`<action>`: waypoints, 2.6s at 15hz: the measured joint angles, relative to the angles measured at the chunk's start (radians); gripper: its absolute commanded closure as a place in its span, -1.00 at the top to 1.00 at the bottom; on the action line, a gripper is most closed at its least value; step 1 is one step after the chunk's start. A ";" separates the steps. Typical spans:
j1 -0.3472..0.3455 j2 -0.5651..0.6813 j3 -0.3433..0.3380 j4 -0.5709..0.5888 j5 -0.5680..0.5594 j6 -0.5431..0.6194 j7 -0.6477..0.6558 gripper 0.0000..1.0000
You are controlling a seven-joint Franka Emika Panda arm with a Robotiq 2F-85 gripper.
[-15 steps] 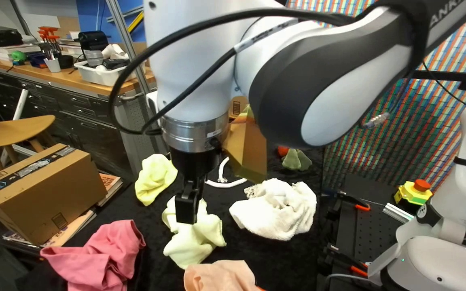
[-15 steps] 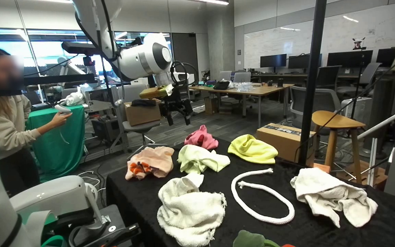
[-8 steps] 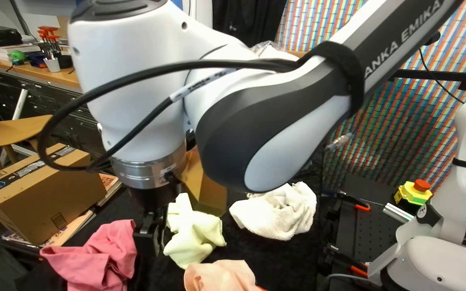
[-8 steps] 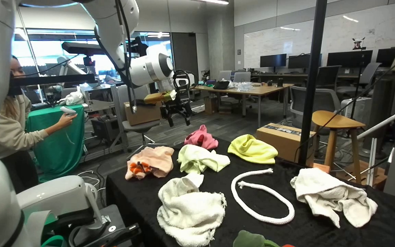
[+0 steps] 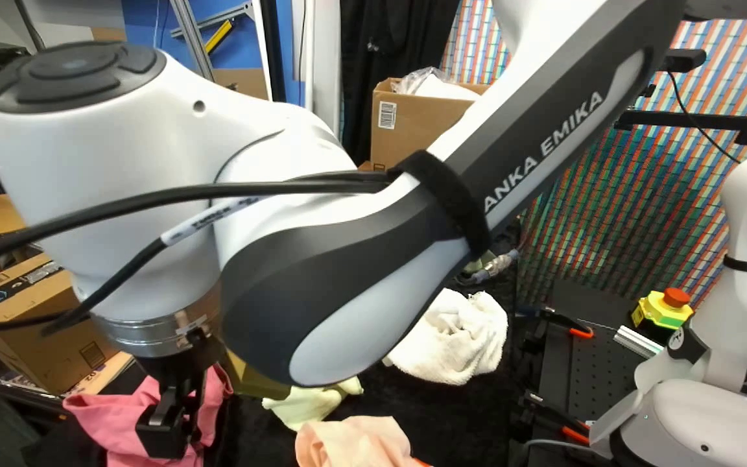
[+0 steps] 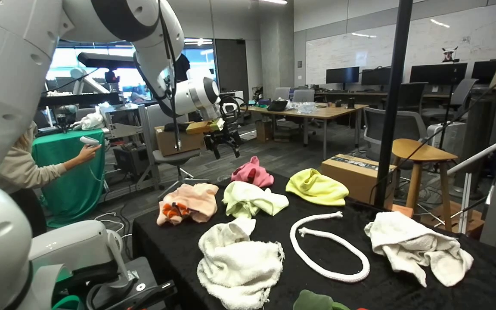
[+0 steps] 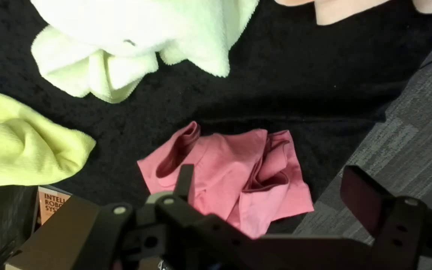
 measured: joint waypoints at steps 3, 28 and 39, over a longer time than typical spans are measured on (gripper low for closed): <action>0.042 0.053 -0.036 0.066 0.000 0.005 0.013 1.00; 0.208 0.295 -0.297 0.286 -0.104 0.004 0.257 0.46; 0.194 0.296 -0.288 0.287 -0.072 -0.011 0.244 -0.96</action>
